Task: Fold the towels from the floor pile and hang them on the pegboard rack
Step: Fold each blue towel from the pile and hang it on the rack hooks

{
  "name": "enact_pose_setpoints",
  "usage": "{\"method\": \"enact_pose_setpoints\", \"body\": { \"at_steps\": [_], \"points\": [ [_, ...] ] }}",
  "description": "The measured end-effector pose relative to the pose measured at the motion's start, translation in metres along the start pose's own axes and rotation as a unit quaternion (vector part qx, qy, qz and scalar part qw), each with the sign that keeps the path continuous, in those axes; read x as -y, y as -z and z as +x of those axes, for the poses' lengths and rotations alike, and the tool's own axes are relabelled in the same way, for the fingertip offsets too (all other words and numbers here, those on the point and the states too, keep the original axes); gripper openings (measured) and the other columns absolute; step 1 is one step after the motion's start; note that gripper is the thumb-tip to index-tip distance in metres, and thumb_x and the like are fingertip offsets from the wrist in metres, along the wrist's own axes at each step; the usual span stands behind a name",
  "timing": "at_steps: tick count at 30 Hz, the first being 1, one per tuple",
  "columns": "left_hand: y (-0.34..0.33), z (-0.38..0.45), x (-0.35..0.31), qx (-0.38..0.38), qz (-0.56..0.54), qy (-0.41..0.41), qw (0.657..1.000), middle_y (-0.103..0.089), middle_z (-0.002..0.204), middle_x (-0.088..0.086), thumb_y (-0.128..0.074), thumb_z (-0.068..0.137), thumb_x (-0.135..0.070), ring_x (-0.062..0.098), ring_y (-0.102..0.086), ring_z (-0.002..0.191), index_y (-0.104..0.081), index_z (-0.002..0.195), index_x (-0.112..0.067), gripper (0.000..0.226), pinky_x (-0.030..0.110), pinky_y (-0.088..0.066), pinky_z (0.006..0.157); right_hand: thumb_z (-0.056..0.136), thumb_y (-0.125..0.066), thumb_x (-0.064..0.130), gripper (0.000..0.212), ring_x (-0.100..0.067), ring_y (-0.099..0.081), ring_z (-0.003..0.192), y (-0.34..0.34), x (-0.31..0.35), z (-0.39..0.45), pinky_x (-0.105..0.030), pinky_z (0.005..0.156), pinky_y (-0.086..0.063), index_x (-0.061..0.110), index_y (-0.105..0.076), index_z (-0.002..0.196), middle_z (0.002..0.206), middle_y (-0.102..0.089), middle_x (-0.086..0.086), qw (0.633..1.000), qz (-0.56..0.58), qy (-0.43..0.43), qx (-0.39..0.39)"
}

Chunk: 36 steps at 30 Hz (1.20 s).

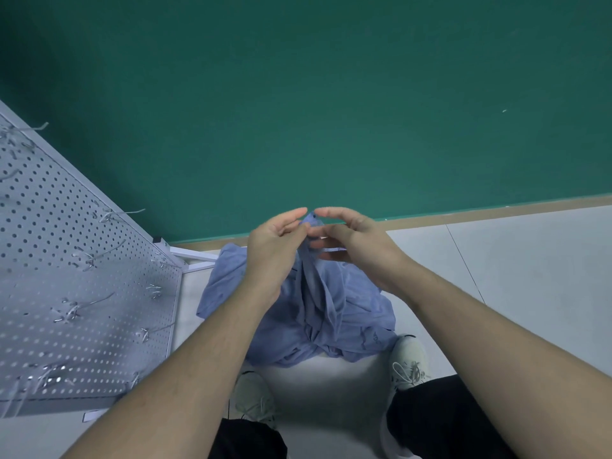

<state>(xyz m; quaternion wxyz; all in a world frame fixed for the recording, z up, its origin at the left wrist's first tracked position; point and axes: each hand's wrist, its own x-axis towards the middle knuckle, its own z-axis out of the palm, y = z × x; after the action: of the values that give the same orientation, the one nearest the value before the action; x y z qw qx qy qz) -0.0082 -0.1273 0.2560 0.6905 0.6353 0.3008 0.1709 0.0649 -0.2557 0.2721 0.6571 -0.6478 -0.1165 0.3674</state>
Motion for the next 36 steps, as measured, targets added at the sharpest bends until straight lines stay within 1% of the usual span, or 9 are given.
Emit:
{"method": "enact_pose_setpoints", "body": {
  "at_steps": [3,5,8,13,16,20,25,31,36],
  "points": [
    [0.003,0.002,-0.006,0.025,0.065,-0.063,0.996,-0.071,0.081,-0.012,-0.066,0.094,-0.006,-0.003,-0.063,0.074,-0.065,0.102,-0.032,0.027,0.013,-0.047,0.074,0.095,-0.064,0.015,0.011,-0.002,-0.058,0.064,0.013,-0.001,0.006,-0.012,0.06,-0.046,0.024,-0.065,0.1,0.088,-0.066,0.003,0.974,-0.203,0.065,-0.073],
    [0.006,0.003,-0.009,0.044,0.097,-0.108,0.988,-0.067,0.081,-0.013,-0.061,0.096,-0.005,-0.003,-0.059,0.07,-0.059,0.101,-0.035,0.03,0.015,-0.045,0.073,0.089,-0.073,0.02,0.013,-0.002,-0.052,0.067,0.02,-0.004,0.011,-0.01,0.065,-0.042,0.029,-0.065,0.094,0.095,-0.061,0.003,0.945,-0.289,0.12,-0.093],
    [0.007,0.001,-0.008,0.075,0.128,-0.148,0.978,-0.059,0.087,-0.014,-0.056,0.098,-0.003,-0.005,-0.053,0.062,-0.054,0.104,-0.039,0.036,0.019,-0.043,0.072,0.084,-0.077,0.012,0.023,0.005,-0.049,0.081,0.025,-0.009,0.015,-0.01,0.077,-0.04,0.027,-0.065,0.097,0.1,-0.062,0.002,0.914,-0.351,0.204,-0.022],
    [0.01,-0.002,-0.009,0.112,0.195,-0.181,0.957,-0.057,0.098,-0.017,-0.052,0.1,-0.004,-0.005,-0.054,0.071,-0.053,0.105,-0.045,0.042,0.013,-0.042,0.072,0.082,-0.08,0.014,0.02,0.01,-0.045,0.079,0.026,-0.006,0.017,-0.01,0.076,-0.033,0.022,-0.062,0.085,0.084,-0.059,0.012,0.892,-0.39,0.226,0.017],
    [0.011,-0.001,-0.008,0.121,0.213,-0.195,0.95,-0.06,0.105,-0.021,-0.053,0.1,-0.004,-0.004,-0.056,0.091,-0.054,0.103,-0.045,0.041,0.013,-0.043,0.082,0.081,-0.076,0.001,0.025,-0.001,-0.044,0.063,0.027,0.0,0.012,-0.013,0.065,-0.036,0.015,-0.056,0.075,0.068,-0.053,0.009,0.925,-0.334,0.173,0.055],
    [0.013,0.0,-0.009,0.122,0.216,-0.201,0.948,-0.062,0.1,-0.031,-0.053,0.1,-0.005,-0.004,-0.057,0.082,-0.056,0.099,-0.045,0.04,0.013,-0.042,0.079,0.083,-0.073,0.003,0.03,-0.009,-0.039,0.057,0.029,0.004,0.011,-0.021,0.056,-0.035,0.02,-0.051,0.073,0.062,-0.048,0.007,0.935,-0.323,0.109,0.094],
    [0.017,0.005,-0.005,0.114,0.22,-0.232,0.941,-0.064,0.095,-0.024,-0.052,0.097,0.002,-0.002,-0.059,0.091,-0.062,0.09,-0.042,0.046,0.013,-0.043,0.085,0.081,-0.079,0.042,0.041,-0.01,-0.036,0.056,0.046,0.008,0.011,-0.027,0.055,-0.03,0.019,-0.05,0.063,0.058,-0.04,0.008,0.863,-0.491,0.061,0.098],
    [0.026,0.013,0.003,0.089,0.246,-0.198,0.945,-0.058,0.095,-0.015,-0.047,0.091,0.015,-0.011,-0.054,0.088,-0.069,0.07,-0.033,0.056,0.004,-0.037,0.079,0.08,-0.079,0.046,0.033,-0.019,-0.05,0.088,0.064,0.009,0.012,-0.035,0.084,-0.043,0.025,-0.062,0.061,0.079,-0.059,0.004,0.833,-0.539,0.111,0.061],
    [0.035,0.017,0.002,0.09,0.301,-0.196,0.929,-0.054,0.097,-0.017,-0.043,0.09,0.016,-0.016,-0.05,0.087,-0.071,0.071,-0.021,0.05,0.003,-0.035,0.075,0.084,-0.066,0.06,0.019,-0.016,-0.042,0.097,0.069,0.017,0.011,-0.034,0.087,-0.036,0.041,-0.066,0.082,0.1,-0.053,0.011,0.719,-0.686,0.096,0.056]
  ]
}}
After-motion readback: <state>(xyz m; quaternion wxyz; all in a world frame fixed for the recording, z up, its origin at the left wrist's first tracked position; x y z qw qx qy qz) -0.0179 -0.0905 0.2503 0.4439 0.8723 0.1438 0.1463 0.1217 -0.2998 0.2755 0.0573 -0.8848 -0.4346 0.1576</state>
